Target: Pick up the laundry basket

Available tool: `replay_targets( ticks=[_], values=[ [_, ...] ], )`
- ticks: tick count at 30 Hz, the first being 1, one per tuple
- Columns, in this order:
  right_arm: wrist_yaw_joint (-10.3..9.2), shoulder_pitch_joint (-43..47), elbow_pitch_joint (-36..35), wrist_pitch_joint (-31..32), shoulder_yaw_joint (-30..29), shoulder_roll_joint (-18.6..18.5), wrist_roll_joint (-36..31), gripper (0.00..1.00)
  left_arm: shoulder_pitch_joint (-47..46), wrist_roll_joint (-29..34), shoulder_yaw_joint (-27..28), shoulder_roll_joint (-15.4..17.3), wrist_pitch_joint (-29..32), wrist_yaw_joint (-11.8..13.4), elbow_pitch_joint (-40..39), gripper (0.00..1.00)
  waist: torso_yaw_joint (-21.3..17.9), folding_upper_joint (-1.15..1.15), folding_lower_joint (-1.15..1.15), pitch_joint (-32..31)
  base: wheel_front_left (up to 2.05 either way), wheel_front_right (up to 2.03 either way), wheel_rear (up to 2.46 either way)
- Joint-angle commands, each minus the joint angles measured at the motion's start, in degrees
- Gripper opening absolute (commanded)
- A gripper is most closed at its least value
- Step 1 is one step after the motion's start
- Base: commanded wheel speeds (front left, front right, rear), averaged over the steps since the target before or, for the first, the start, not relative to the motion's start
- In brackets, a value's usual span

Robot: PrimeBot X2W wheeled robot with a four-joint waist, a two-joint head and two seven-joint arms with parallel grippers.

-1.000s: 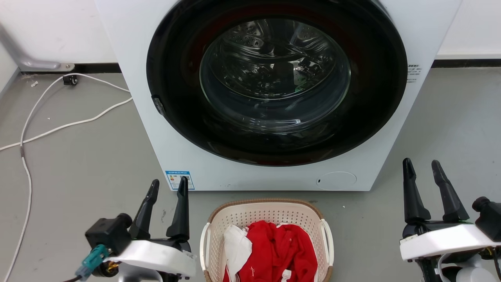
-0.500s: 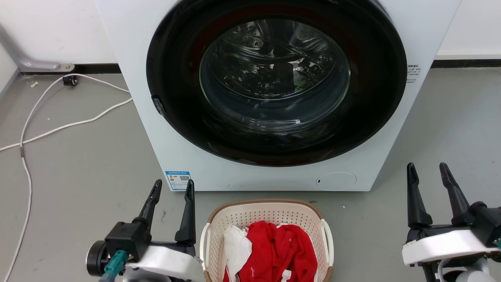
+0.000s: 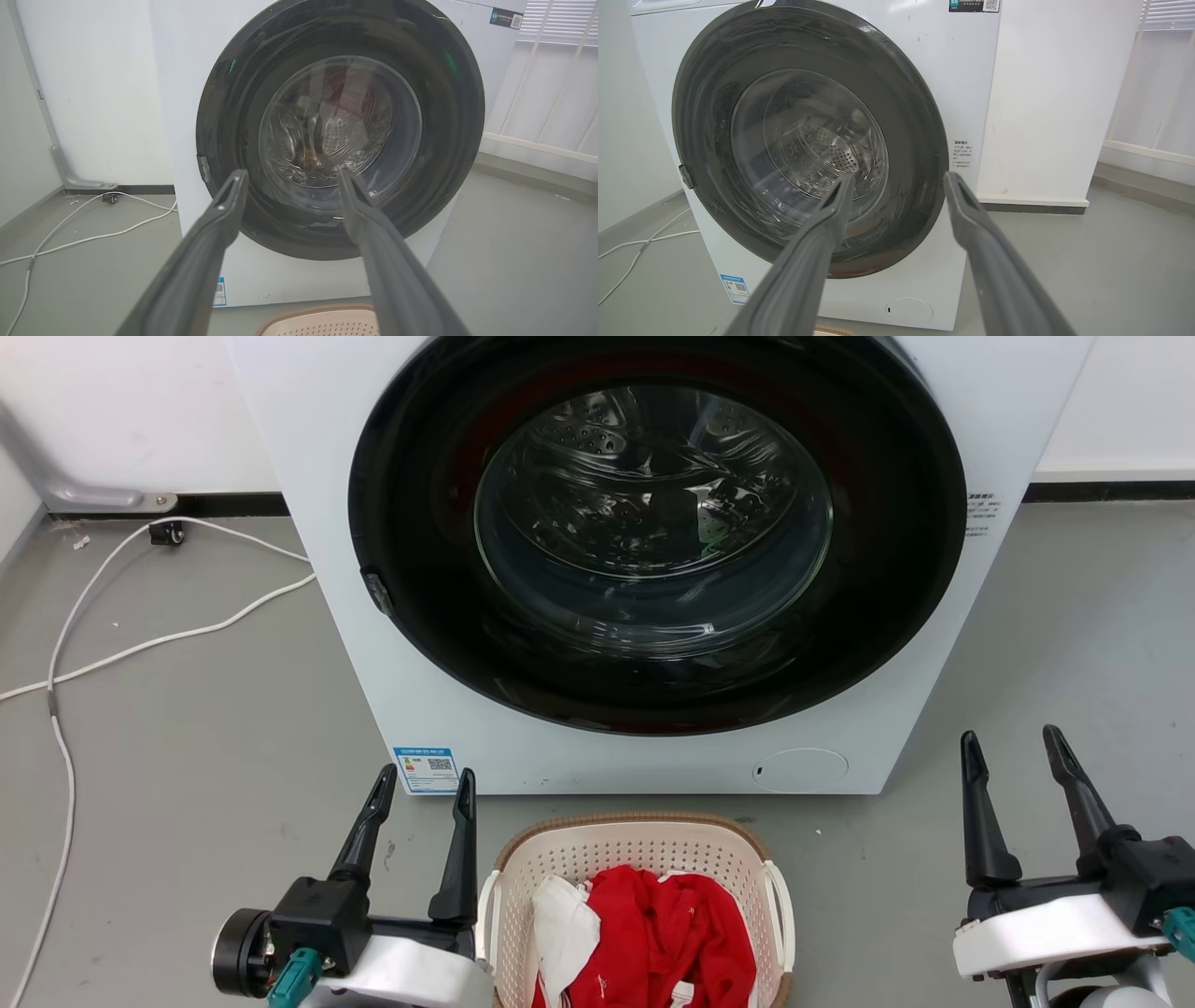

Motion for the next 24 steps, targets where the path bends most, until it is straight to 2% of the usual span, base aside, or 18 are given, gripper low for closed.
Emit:
replay_targets(
  ticks=[1, 6, 9, 15, 18, 24],
  values=[
    [0.10, 0.0, -0.7, -0.6, 0.1, -0.1, -1.3, 1.00, 0.4, 0.8, 0.5, -0.5, -0.4, -0.6, -0.7, 1.00, 0.0, 0.00, 0.00, 0.0, 0.00, 0.00, 0.00],
    [0.06, 0.6, -0.4, -1.1, -0.1, -0.1, -1.0, 1.00, 1.3, 0.6, 3.2, -2.6, -1.0, -4.2, -1.0, 1.00, -0.1, 0.00, 0.00, 0.1, 0.00, 0.00, 0.00],
    [0.06, 0.9, 0.6, -1.5, -0.7, -0.1, -0.8, 1.00, 1.7, 3.5, 3.7, -3.0, -1.3, -6.3, -0.6, 1.00, -0.1, 0.00, 0.00, 0.2, 0.00, 0.00, 0.00],
    [0.06, 1.1, 1.9, -2.1, -0.6, -0.1, -1.8, 1.00, 2.3, 6.8, 5.0, -4.3, -2.0, -7.9, -0.3, 1.00, -0.1, 0.00, 0.00, 0.1, 0.00, 0.00, 0.00],
    [0.06, 1.1, 3.0, -2.4, -1.5, -0.1, 0.4, 1.00, 2.5, 8.3, 5.3, -4.7, -2.3, -8.9, -0.6, 1.00, -0.1, 0.00, -0.01, 0.0, 0.00, 0.00, 0.00],
    [0.06, 0.7, 3.8, -3.0, -1.5, -0.1, 0.6, 1.00, 3.1, 9.8, 6.4, -5.6, -2.9, -10.4, -0.3, 1.00, -0.1, 0.00, -0.01, -0.2, 0.00, 0.00, 0.00]
  ],
)
